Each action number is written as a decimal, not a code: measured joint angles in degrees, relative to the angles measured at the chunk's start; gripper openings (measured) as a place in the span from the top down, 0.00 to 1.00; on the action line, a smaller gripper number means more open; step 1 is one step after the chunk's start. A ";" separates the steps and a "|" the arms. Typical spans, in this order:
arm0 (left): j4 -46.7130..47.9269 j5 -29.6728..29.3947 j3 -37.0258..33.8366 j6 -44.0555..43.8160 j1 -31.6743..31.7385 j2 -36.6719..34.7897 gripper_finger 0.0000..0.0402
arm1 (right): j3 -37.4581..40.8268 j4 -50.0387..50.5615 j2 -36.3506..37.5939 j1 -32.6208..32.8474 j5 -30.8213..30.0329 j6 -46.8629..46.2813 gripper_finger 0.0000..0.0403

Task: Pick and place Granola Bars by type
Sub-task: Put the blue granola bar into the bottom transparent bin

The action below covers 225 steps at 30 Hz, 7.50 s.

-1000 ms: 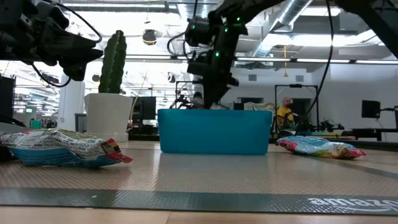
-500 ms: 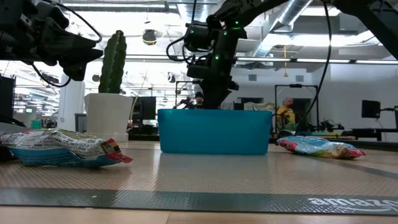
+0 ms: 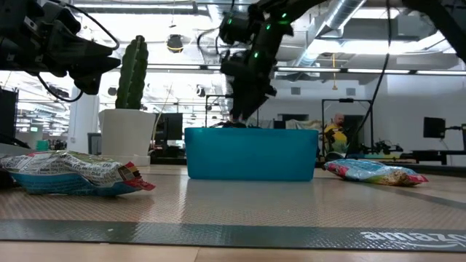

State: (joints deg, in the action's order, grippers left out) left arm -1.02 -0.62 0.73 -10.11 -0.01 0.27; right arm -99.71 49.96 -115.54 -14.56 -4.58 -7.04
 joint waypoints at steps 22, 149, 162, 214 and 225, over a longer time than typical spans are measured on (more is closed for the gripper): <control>0.00 0.00 -0.02 0.00 0.00 -0.02 0.68 | 51.24 -33.81 44.80 16.01 0.15 1.47 0.52; 31.11 1.63 24.27 -38.62 -0.02 28.05 0.68 | 99.26 -52.09 109.14 21.61 -4.45 0.51 0.58; 29.56 -2.84 25.95 -59.38 -16.55 47.73 0.68 | 99.26 -52.09 109.14 21.61 -4.45 0.51 0.58; 33.54 2.45 45.29 -83.81 -25.77 90.13 0.45 | 99.26 -52.13 109.19 21.59 -4.45 0.51 0.58; 33.38 3.13 45.29 -83.95 -25.49 91.10 0.62 | 99.26 -52.13 109.19 21.59 -4.43 0.49 0.57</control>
State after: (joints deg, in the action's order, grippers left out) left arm 32.36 2.50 46.02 -94.06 -25.50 91.37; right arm -0.45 -2.17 -6.35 7.03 -9.02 -6.55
